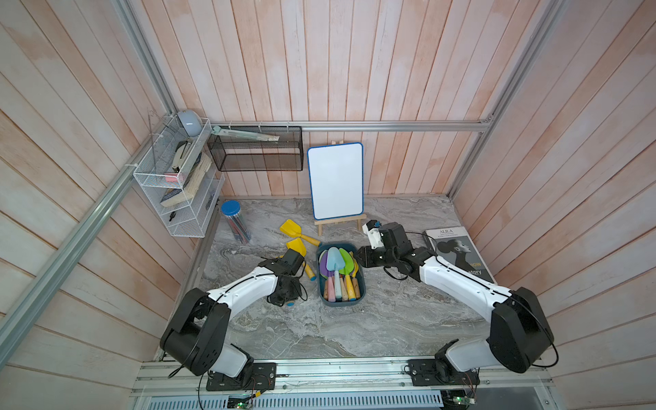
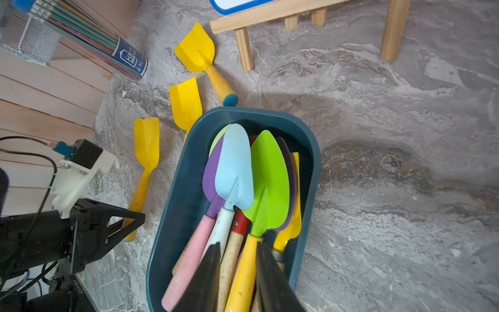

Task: Put the shovel into the storage box
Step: Pick up the shovel from the center of the board.

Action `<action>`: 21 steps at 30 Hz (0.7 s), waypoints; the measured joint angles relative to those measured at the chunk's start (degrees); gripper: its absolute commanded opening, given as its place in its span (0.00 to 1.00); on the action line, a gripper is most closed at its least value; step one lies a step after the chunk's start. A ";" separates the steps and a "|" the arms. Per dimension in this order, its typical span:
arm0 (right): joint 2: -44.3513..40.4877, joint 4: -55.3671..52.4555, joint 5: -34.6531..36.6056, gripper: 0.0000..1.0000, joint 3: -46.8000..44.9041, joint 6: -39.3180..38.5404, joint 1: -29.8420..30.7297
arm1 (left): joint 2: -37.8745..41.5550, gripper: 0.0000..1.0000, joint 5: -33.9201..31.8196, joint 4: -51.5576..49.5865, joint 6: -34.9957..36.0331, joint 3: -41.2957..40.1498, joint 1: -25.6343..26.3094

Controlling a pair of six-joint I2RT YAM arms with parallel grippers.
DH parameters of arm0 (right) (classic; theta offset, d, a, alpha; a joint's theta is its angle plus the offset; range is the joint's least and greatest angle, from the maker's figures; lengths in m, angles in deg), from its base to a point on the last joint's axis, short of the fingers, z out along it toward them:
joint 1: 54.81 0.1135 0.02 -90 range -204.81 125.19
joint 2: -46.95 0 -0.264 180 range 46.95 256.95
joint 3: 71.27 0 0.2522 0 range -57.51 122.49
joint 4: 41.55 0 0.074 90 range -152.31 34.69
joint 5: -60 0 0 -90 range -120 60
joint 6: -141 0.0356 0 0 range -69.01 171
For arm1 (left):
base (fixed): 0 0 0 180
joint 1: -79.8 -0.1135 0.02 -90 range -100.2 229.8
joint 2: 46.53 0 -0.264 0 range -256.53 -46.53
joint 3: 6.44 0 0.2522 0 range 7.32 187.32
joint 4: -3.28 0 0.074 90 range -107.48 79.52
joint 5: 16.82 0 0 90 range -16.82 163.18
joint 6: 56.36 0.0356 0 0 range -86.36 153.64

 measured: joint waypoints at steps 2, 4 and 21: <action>0.00 0.48 -0.50 0.29 -0.13 0.46 0.00 | 2.69 0.12 1.11 -0.85 0.37 0.66 0.02; 0.00 1.03 -0.74 0.29 -0.11 0.79 0.02 | 5.16 0.12 2.43 -1.57 0.76 1.64 0.02; 5.38 -0.04 7.13 0.32 11.10 5.05 8.81 | 6.36 0.12 11.74 -3.10 1.42 10.56 4.85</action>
